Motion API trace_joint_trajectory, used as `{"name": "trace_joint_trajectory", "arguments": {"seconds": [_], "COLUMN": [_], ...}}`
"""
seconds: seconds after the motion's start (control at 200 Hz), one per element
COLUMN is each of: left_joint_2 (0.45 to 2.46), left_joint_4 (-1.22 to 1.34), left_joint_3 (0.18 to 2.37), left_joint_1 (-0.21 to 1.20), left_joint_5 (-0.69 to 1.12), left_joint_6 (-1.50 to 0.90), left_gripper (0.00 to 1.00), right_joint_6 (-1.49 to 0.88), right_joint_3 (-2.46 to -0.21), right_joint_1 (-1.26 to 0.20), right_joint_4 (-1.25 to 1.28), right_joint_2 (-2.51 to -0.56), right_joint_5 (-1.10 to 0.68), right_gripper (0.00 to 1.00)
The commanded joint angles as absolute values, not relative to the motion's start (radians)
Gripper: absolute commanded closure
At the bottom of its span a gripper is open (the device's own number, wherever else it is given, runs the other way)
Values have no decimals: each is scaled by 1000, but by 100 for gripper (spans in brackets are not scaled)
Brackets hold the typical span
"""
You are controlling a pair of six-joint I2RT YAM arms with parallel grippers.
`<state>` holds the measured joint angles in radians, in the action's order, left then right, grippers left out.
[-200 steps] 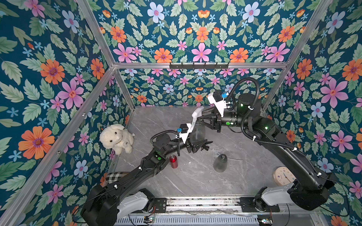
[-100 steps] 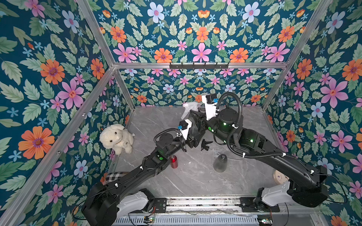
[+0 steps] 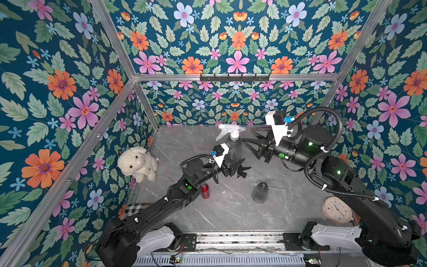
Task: Attach spray nozzles to spray bottles
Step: Screw the spray nozzle on the spray bottle.
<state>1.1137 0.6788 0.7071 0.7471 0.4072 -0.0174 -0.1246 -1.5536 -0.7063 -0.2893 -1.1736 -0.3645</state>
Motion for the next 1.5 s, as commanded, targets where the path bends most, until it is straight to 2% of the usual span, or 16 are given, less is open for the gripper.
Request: {"name": "trace_joint_trajectory", "arguments": {"seconds": [0.0, 0.205, 0.37, 0.53, 0.86, 1.025, 1.315, 1.495], "left_joint_2": [1109, 1118, 1120, 1123, 1128, 1117, 1123, 1137], "left_joint_4": [691, 688, 684, 675, 672, 691, 714, 694], "left_joint_3": [713, 723, 724, 726, 726, 716, 717, 732], "left_joint_1": [738, 728, 727, 726, 726, 726, 733, 749], "left_joint_5": [528, 629, 644, 639, 587, 485, 296, 223], "left_joint_6": [-31, -60, -64, -63, -58, -56, -42, -20], "left_gripper": [100, 100, 100, 100, 100, 100, 100, 100], "right_joint_6": [-218, -83, -81, -48, -23, -63, -236, -353], "right_joint_3": [-1551, -1702, -1746, -1746, -1725, -1658, -1597, -1602], "right_joint_1": [-572, -536, -542, -589, -685, -793, -1044, -1118], "right_joint_4": [-244, -388, -389, -409, -442, -400, -337, -258], "right_joint_2": [-1201, -1333, -1391, -1402, -1389, -1349, -1408, -1485], "right_joint_5": [-893, -1087, -1129, -1034, -778, -536, 221, 410], "right_gripper": [38, 38, 40, 46, 74, 76, 77, 74]}}
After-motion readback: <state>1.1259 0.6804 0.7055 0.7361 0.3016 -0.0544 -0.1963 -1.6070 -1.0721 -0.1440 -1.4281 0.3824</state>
